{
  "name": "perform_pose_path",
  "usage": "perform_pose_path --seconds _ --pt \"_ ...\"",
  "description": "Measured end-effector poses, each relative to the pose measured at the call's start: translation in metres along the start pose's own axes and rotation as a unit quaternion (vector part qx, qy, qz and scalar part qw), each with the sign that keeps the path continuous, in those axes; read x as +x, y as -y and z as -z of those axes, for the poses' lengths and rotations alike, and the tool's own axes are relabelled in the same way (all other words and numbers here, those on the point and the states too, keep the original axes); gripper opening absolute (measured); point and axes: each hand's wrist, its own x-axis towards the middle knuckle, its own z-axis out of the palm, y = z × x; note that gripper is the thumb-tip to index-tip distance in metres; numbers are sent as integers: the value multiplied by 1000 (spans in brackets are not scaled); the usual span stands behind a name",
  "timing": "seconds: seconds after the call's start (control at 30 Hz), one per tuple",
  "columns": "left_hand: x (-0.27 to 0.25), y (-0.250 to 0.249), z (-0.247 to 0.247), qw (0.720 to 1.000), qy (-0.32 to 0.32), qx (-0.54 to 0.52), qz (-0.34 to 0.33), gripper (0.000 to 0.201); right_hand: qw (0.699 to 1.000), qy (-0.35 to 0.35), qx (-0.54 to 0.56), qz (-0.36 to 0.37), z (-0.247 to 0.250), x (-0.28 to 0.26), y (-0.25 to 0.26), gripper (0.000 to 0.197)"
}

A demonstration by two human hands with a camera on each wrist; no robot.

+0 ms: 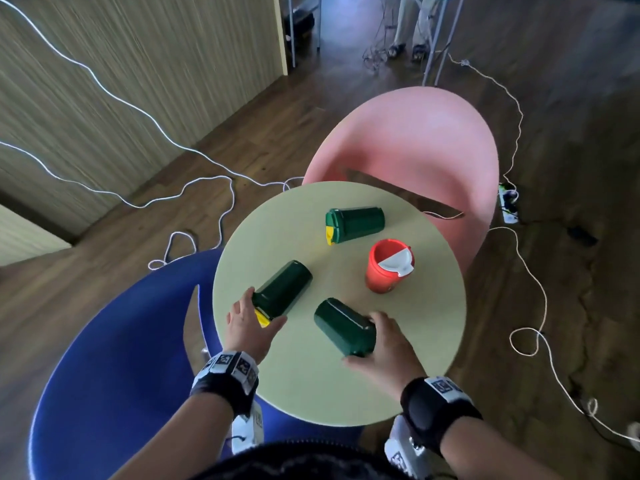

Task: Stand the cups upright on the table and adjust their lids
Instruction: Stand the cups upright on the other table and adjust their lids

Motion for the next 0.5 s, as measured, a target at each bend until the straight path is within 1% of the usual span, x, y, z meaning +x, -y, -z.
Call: perform_pose_path --seconds 0.1,0.17,0.23,0.33,0.43,0.5 --pt "2 0 -1 1000 -3 -16 2 95 995 -74 4 66 17 10 18 91" --pt "3 1 -2 1000 -1 -29 2 94 989 -97 -23 113 24 19 30 92" --pt "4 1 -3 999 1 -44 1 93 985 -89 -56 136 27 27 40 95" --pt "6 2 -3 997 6 -72 -5 91 983 -78 -98 136 28 33 47 97" --pt "8 3 -1 997 8 -81 -5 90 979 -85 -119 143 26 35 45 97" --pt "9 4 0 996 8 -86 -2 89 979 -76 -129 137 24 35 43 97"
